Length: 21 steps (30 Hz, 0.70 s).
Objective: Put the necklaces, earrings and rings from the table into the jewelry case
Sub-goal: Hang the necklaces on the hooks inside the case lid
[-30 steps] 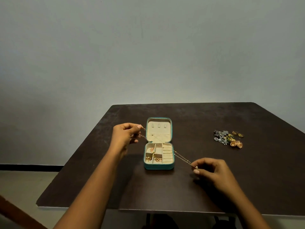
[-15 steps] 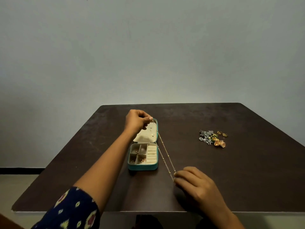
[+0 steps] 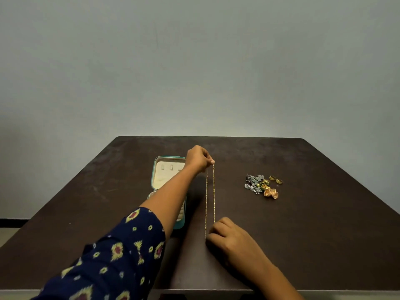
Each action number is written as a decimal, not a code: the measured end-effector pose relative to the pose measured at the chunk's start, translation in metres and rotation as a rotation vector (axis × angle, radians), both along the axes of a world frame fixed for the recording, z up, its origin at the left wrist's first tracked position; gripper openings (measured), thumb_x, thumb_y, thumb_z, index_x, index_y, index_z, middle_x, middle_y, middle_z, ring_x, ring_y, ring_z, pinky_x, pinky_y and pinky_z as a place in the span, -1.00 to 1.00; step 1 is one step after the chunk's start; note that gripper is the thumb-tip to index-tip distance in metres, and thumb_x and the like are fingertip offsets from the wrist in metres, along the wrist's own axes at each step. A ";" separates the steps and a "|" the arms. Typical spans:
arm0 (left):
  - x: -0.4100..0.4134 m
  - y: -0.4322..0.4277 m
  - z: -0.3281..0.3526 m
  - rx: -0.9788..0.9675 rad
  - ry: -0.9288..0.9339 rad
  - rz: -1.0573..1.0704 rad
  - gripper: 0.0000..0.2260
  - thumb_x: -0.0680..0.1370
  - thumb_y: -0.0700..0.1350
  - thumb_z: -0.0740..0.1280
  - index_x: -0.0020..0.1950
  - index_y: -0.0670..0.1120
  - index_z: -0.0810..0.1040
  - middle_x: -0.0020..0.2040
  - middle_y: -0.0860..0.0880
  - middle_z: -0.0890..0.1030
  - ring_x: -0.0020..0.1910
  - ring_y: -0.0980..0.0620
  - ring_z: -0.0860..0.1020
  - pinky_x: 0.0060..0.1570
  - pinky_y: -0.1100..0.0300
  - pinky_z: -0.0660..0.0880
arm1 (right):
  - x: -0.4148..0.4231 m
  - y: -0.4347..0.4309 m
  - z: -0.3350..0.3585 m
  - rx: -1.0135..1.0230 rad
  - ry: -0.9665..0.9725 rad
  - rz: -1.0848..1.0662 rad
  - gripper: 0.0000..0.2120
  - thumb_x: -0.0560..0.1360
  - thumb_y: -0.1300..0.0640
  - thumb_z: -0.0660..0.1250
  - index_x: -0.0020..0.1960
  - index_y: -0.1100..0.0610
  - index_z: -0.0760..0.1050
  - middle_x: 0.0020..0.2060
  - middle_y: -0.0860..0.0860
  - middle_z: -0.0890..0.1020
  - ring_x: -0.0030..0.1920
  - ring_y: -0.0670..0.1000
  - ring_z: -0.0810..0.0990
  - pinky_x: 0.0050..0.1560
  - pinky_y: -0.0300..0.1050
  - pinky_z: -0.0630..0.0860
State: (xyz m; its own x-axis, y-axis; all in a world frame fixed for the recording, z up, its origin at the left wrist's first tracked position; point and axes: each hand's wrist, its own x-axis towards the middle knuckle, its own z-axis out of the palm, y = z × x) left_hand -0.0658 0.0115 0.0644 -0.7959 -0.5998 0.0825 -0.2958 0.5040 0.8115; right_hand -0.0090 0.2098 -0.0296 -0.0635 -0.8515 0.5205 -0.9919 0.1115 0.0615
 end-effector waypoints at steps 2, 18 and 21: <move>-0.006 -0.001 -0.011 0.001 -0.021 0.033 -0.91 0.48 -0.30 0.37 -0.23 -0.24 0.61 -0.27 -0.14 0.62 -0.50 0.16 0.44 -0.48 0.28 0.45 | -0.002 0.000 -0.002 0.000 -0.059 -0.008 -0.88 0.43 0.12 0.21 -0.18 0.08 0.52 -0.23 -0.05 0.52 -0.19 -0.05 0.43 -0.35 -0.23 0.40; -0.022 0.000 -0.056 0.008 -0.086 0.165 -0.75 0.49 -0.35 0.30 -0.38 -0.16 0.52 -0.22 -0.11 0.62 -0.26 0.08 0.53 -0.25 0.27 0.39 | -0.008 -0.002 -0.007 -0.016 -0.139 -0.031 -0.85 0.36 0.16 0.21 -0.19 0.04 0.55 -0.20 -0.12 0.52 -0.18 -0.10 0.45 -0.37 -0.30 0.34; -0.021 0.002 -0.061 -0.013 -0.075 0.179 -0.83 0.47 -0.35 0.30 -0.30 -0.19 0.58 -0.17 -0.14 0.66 -0.24 0.04 0.55 -0.22 0.24 0.40 | -0.008 -0.001 -0.007 -0.010 -0.132 -0.023 -0.88 0.32 0.18 0.30 -0.17 0.04 0.55 -0.19 -0.12 0.52 -0.19 -0.09 0.46 -0.37 -0.30 0.33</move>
